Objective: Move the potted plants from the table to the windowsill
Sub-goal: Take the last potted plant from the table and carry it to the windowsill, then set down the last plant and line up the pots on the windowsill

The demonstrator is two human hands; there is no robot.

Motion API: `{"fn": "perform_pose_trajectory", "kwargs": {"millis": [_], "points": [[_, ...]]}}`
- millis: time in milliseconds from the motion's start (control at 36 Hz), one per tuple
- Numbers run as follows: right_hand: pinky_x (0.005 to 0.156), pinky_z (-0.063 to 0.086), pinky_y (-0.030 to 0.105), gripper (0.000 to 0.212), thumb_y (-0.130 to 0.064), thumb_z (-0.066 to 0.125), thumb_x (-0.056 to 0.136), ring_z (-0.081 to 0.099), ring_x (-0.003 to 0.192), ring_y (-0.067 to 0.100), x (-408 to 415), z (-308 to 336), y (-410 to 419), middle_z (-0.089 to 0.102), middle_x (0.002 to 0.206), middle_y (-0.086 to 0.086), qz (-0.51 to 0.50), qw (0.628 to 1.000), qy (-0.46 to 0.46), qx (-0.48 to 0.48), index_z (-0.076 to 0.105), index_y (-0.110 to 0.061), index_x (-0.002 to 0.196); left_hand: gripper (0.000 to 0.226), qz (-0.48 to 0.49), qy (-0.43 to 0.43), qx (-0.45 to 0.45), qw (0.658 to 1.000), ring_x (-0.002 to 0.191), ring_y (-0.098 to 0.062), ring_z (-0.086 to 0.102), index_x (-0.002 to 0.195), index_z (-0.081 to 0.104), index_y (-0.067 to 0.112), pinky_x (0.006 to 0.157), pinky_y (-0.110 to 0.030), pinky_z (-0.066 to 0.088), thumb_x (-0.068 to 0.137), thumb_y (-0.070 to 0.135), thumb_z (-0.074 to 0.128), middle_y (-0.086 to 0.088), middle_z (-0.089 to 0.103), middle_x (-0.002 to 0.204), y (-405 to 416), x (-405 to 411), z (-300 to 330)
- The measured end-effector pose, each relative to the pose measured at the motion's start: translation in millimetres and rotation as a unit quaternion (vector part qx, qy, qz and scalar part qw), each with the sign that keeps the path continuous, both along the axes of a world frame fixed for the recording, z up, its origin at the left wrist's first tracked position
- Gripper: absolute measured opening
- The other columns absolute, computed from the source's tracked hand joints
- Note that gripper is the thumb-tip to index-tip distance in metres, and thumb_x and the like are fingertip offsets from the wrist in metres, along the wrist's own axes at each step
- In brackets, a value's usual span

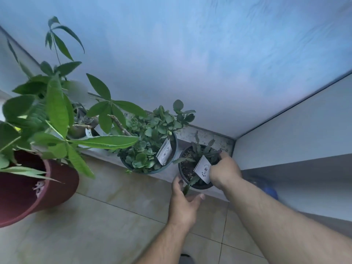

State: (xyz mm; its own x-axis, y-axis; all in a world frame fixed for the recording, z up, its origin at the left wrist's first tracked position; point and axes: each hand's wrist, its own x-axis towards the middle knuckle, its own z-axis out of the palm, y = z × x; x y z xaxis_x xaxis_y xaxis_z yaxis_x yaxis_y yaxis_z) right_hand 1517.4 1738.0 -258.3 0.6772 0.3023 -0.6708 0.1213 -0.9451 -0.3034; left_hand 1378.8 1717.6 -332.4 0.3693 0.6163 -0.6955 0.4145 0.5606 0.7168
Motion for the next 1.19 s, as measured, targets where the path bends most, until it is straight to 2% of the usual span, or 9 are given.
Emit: {"fn": "perform_pose_trajectory", "kwargs": {"millis": [111,194,250,333,472,611,833,972,1194], "points": [[0.079,0.043,0.03,0.033,-0.005,0.048,0.094,0.059,0.099,0.029,-27,28,-22,0.067,0.122,0.011,-0.036,0.997,-0.015,0.064,0.059,-0.013,0.124,0.09,-0.032,0.062,-0.017,0.997,0.09,-0.003,0.069,0.157,0.022,0.025,0.091,-0.016,0.049,0.084,0.011,0.075,0.028,0.047,0.124,-14,-46,25],[0.102,0.044,0.037,0.048,-0.004,0.049,0.094,0.057,0.126,0.029,-61,52,-50,0.058,0.142,0.007,-0.056,0.994,-0.019,0.087,0.052,-0.017,0.14,0.075,0.01,0.08,-0.066,0.995,0.071,-0.01,0.07,0.148,0.038,0.018,0.073,-0.008,0.05,0.083,0.003,0.072,0.005,0.056,0.136,-27,-95,39],[0.108,0.04,0.038,0.046,-0.006,0.056,0.094,0.057,0.127,0.027,-89,62,-64,0.06,0.139,0.006,-0.073,0.993,0.006,0.089,0.056,-0.019,0.138,0.053,-0.012,0.008,-0.087,0.996,0.106,-0.033,0.069,0.142,0.044,-0.002,0.096,-0.024,0.05,0.092,-0.005,0.061,-0.024,0.051,0.144,-21,-136,56],[0.094,0.041,0.028,0.041,-0.004,0.069,0.087,0.063,0.11,0.023,-133,76,-71,0.067,0.126,0.008,-0.101,0.987,0.052,0.116,0.065,-0.018,0.126,0.036,0.095,0.116,-0.066,0.987,0.143,-0.049,0.033,0.135,0.033,-0.029,0.117,-0.043,0.021,0.101,-0.014,0.034,-0.049,0.028,0.146,13,-186,77],[0.097,0.05,0.032,0.036,-0.008,0.076,0.082,0.068,0.095,0.013,-190,101,-57,0.071,0.114,0.003,-0.127,0.975,0.111,0.145,0.064,-0.029,0.109,0.042,0.042,0.212,-0.019,0.976,0.139,-0.047,0.039,0.141,0.04,-0.017,0.112,-0.039,0.032,0.099,-0.013,0.043,-0.04,0.038,0.148,41,-273,132],[0.091,0.046,0.025,0.028,-0.011,0.072,0.089,0.066,0.094,0.002,-232,128,-25,0.069,0.105,-0.007,-0.153,0.962,0.135,0.182,0.065,-0.019,0.114,0.048,0.134,0.131,0.016,0.982,0.07,-0.028,0.061,0.127,0.055,0.008,0.047,-0.018,0.052,0.086,-0.015,0.064,-0.014,0.066,0.114,74,-293,195],[0.095,0.051,0.043,0.019,-0.002,0.068,0.092,0.066,0.089,0.015,-321,154,33,0.07,0.096,0.003,-0.238,0.934,0.104,0.245,0.068,-0.009,0.109,0.043,0.121,0.063,0.086,0.987,0.072,-0.025,0.072,0.106,0.063,0.029,0.056,-0.029,0.056,0.087,-0.01,0.066,0.006,0.073,0.11,159,-389,230],[0.067,0.048,0.033,0.015,0.003,0.064,0.093,0.063,0.084,0.029,-400,144,60,0.071,0.091,0.007,-0.312,0.901,0.147,0.263,0.067,-0.01,0.1,0.041,0.1,0.06,0.081,0.99,0.064,-0.008,0.074,0.105,0.062,0.027,0.049,-0.02,0.055,0.088,-0.011,0.064,0.005,0.072,0.107,196,-450,233],[0.066,0.051,0.036,0.014,0.004,0.069,0.089,0.066,0.076,0.029,-469,91,107,0.076,0.087,0.009,-0.343,0.882,0.172,0.273,0.071,-0.01,0.093,0.043,0.148,0.05,0.115,0.981,0.06,-0.011,0.073,0.1,0.061,0.026,0.045,-0.022,0.056,0.09,-0.016,0.056,0.003,0.07,0.103,243,-497,180]]}}
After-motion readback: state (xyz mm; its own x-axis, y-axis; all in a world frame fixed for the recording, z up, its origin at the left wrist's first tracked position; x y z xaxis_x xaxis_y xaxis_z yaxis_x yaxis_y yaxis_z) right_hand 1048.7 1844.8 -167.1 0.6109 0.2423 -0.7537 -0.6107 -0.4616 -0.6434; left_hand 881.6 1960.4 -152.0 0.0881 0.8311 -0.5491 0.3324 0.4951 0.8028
